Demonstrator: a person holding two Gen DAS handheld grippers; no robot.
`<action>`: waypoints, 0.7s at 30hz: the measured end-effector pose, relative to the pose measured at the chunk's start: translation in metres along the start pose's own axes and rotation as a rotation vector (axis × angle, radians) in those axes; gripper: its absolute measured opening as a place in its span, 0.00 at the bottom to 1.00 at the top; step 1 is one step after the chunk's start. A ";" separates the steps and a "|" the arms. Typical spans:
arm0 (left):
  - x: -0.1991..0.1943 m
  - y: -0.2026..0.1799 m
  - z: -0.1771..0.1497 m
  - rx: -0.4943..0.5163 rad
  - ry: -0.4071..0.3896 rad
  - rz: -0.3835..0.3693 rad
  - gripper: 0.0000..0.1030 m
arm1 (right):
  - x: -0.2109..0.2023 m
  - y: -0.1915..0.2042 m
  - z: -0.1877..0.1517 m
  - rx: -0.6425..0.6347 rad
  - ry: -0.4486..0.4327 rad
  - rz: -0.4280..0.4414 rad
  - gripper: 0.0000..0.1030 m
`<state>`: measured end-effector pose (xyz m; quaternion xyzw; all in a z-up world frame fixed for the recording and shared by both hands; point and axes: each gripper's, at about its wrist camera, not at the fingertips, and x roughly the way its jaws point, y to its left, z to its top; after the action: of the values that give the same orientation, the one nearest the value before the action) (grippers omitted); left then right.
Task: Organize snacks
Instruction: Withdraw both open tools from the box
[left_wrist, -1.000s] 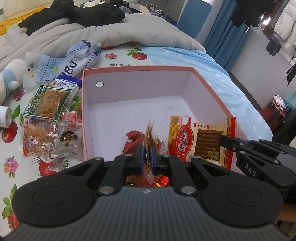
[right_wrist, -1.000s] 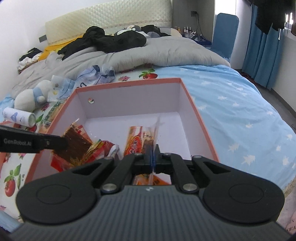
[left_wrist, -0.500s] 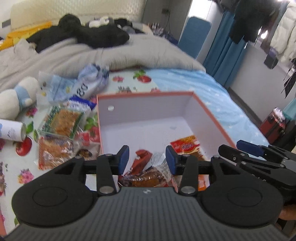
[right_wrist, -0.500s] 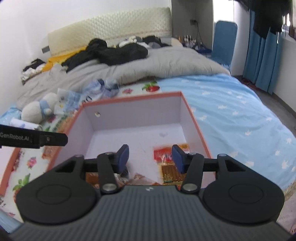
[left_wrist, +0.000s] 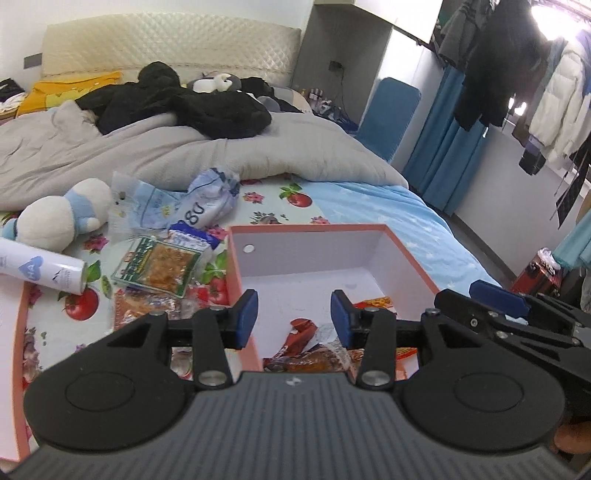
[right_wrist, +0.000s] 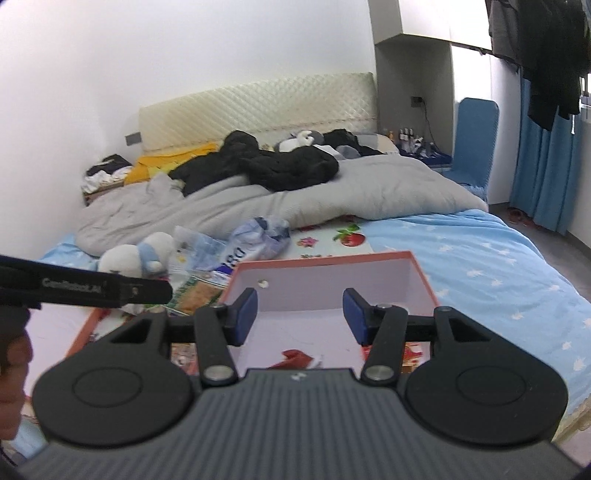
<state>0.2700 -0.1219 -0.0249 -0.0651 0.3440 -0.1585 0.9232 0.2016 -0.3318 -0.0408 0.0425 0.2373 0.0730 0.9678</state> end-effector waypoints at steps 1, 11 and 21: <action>-0.004 0.004 -0.002 -0.006 -0.003 0.000 0.48 | -0.001 0.004 -0.001 -0.002 -0.002 0.004 0.52; -0.030 0.034 -0.029 -0.007 -0.012 0.068 0.51 | -0.008 0.044 -0.022 0.007 -0.015 0.029 0.52; -0.040 0.080 -0.062 -0.039 0.026 0.119 0.70 | -0.002 0.080 -0.062 0.023 0.046 0.033 0.52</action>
<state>0.2209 -0.0337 -0.0650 -0.0603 0.3623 -0.0972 0.9250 0.1615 -0.2508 -0.0856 0.0557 0.2596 0.0874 0.9601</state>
